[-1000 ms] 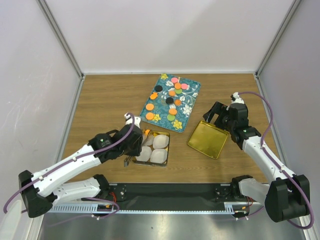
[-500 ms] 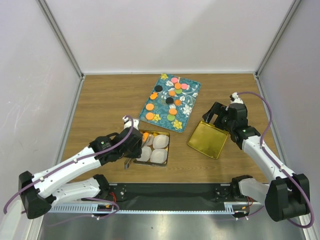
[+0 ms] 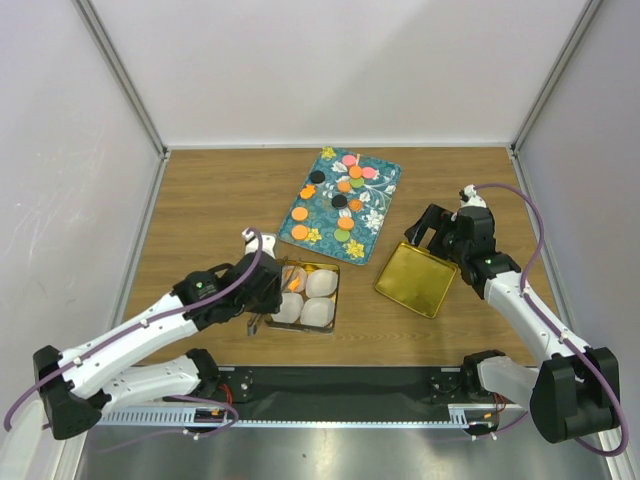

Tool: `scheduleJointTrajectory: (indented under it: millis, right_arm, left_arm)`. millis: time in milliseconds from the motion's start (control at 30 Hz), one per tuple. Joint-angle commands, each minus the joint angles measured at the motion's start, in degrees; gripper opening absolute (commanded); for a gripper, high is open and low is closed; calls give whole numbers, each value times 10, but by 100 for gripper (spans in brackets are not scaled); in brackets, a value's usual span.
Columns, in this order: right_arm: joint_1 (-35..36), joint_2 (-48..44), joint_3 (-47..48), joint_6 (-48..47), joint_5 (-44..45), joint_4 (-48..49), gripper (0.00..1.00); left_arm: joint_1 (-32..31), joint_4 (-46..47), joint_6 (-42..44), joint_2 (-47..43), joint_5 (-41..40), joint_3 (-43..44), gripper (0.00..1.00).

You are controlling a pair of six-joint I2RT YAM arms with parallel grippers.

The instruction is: Pack the cookies

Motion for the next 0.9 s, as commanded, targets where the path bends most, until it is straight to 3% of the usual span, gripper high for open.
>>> scheduleJointTrajectory:
  millis: [0,200,567,867]
  right_arm:
    - [2,0,23,-10,-4,6,100]
    - [2,3,23,-9,-4,6,100]
    - [2,3,23,-11,1,5,100]
    - [2,4,23,-12,2,4,100]
  left_arm:
    - [-7,-4,13,-21,8,52,45]
    - [-8,-1,34,7,-4,116,48]
    - [42,94,142,253,44,272,55]
    - [76,97,181,419,57,401,60]
